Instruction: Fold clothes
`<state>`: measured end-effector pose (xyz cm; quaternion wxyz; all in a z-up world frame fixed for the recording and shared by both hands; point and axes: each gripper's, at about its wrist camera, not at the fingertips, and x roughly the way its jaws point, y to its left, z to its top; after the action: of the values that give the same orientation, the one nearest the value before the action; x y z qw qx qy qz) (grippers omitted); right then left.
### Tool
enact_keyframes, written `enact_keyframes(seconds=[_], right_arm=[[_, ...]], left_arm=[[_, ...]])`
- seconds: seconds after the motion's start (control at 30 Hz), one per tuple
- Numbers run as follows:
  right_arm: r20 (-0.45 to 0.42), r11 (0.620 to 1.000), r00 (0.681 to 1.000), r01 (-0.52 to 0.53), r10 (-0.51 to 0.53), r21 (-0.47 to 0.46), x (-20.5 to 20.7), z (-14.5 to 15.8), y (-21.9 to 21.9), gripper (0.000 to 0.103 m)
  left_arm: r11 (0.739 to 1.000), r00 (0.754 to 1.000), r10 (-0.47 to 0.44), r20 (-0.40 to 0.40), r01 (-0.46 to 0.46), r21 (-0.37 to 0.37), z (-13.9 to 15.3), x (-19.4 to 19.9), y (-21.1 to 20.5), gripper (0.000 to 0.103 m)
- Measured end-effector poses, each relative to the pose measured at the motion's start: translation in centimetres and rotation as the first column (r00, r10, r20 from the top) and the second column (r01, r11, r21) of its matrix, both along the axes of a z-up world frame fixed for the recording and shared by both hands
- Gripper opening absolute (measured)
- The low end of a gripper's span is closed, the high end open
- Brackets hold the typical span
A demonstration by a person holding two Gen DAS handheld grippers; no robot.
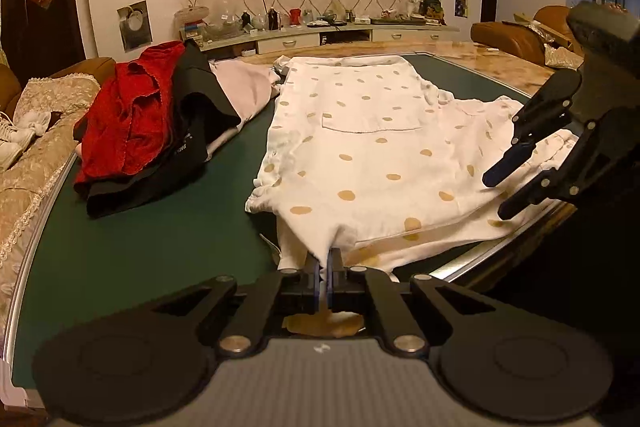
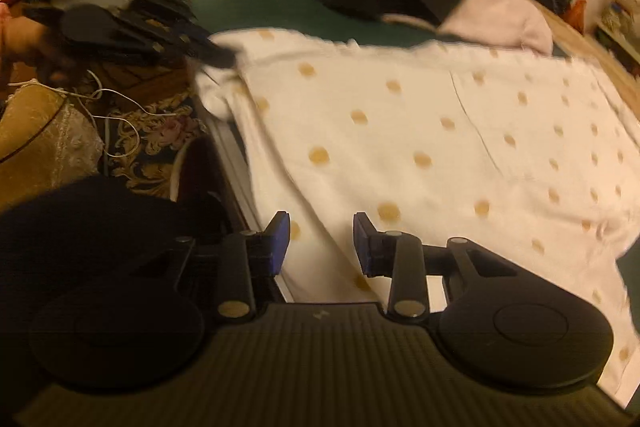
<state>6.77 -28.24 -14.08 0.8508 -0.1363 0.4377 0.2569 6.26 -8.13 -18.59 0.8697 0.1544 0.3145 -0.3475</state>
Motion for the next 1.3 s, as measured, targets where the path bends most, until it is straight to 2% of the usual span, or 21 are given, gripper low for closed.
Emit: enact_keyframes(seconds=[0.13, 0.27, 0.3, 0.33, 0.37, 0.53, 0.63, 0.73, 0.8, 0.9, 1.0, 1.03, 1.1, 1.13, 1.2, 1.27, 1.3], right_arm=[[0.018, 0.999, 0.999, 0.048, -0.048, -0.006, -0.3, -0.9, -0.8, 0.041], [0.075, 0.996, 0.997, 0.040, -0.034, -0.084, -0.8, -1.6, -0.1, 0.039], [0.089, 0.995, 0.995, 0.042, -0.034, -0.095, -0.9, -1.6, 0.0, 0.035], [0.094, 0.993, 0.995, 0.051, -0.042, -0.104, -0.9, -1.6, -0.1, 0.014], [0.098, 0.992, 0.994, 0.061, -0.050, -0.113, -0.8, -1.6, -0.1, 0.003], [0.136, 0.993, 0.987, 0.097, -0.088, -0.065, -1.1, 0.2, -1.3, 0.002], [0.134, 0.998, 0.989, 0.060, -0.055, -0.035, -2.4, 2.4, -1.4, 0.002], [0.096, 1.000, 0.995, 0.003, 0.000, -0.028, -3.4, 3.0, -0.9, 0.002], [0.029, 0.999, 0.999, -0.018, 0.019, -0.029, -3.1, 1.8, -0.6, 0.002], [-0.084, 1.000, 0.996, -0.024, 0.024, 0.006, -1.8, -0.3, -0.7, 0.002], [-0.124, 0.998, 0.992, 0.003, 0.005, 0.059, -1.0, -0.3, -1.5, 0.003], [-0.137, 0.997, 0.991, 0.012, -0.001, 0.077, -0.7, -0.3, -1.7, 0.004], [-0.155, 0.995, 0.988, 0.023, -0.008, 0.097, -0.5, -0.4, -2.1, 0.006], [-0.159, 0.995, 0.987, 0.023, -0.008, 0.094, -0.6, -0.5, -2.1, 0.010], [-0.130, 0.992, 0.991, 0.049, -0.034, 0.119, -1.4, 0.2, -2.7, 0.014], [-0.101, 0.987, 0.993, 0.075, -0.061, 0.145, -2.3, 0.9, -3.3, 0.019], [-0.087, 0.975, 0.987, 0.147, -0.134, 0.166, -3.3, 1.3, -4.5, 0.023]], left_arm=[[1.000, 1.000, 0.011, -0.011, -0.011, -0.021, 0.1, -0.1, 0.2, 0.003], [0.998, 0.999, 0.033, -0.011, -0.034, -0.053, 0.7, -0.2, 0.5, 0.003], [0.998, 0.999, 0.034, -0.008, -0.035, -0.054, 0.8, -0.2, 0.5, 0.003], [0.998, 0.999, 0.034, -0.005, -0.034, -0.052, 0.8, -0.2, 0.4, 0.003], [0.998, 0.999, 0.032, -0.001, -0.032, -0.049, 0.9, -0.3, 0.3, 0.003], [1.000, 1.000, 0.019, 0.016, -0.019, -0.021, 1.0, -0.6, 0.0, 0.003], [1.000, 1.000, 0.011, 0.021, -0.011, -0.010, 1.0, -0.8, 0.0, 0.003], [0.999, 1.000, -0.014, 0.023, 0.013, 0.037, 0.4, -1.0, -0.3, 0.003], [0.997, 0.999, -0.035, 0.020, 0.034, 0.071, 0.0, -1.2, -0.5, 0.003], [0.994, 0.999, -0.049, 0.012, 0.047, 0.100, -0.2, -1.3, -0.7, 0.003], [0.992, 0.998, -0.061, -0.013, 0.063, 0.113, 0.0, -1.0, -0.4, 0.004], [0.990, 0.998, -0.061, -0.020, 0.063, 0.122, 0.1, -0.8, -0.4, 0.009], [0.994, 0.999, -0.040, -0.022, 0.042, 0.100, 1.1, -0.5, -0.2, 0.016], [0.997, 0.999, -0.031, -0.023, 0.032, 0.074, 1.7, -0.4, -0.1, 0.020], [0.999, 0.999, -0.035, -0.003, 0.036, 0.024, 3.1, -0.6, -0.2, 0.021], [0.999, 0.999, -0.046, 0.014, 0.046, -0.024, 4.4, -0.8, -0.4, 0.031], [0.997, 0.998, -0.054, 0.024, 0.055, -0.049, 5.0, -0.9, -0.7, 0.032]])
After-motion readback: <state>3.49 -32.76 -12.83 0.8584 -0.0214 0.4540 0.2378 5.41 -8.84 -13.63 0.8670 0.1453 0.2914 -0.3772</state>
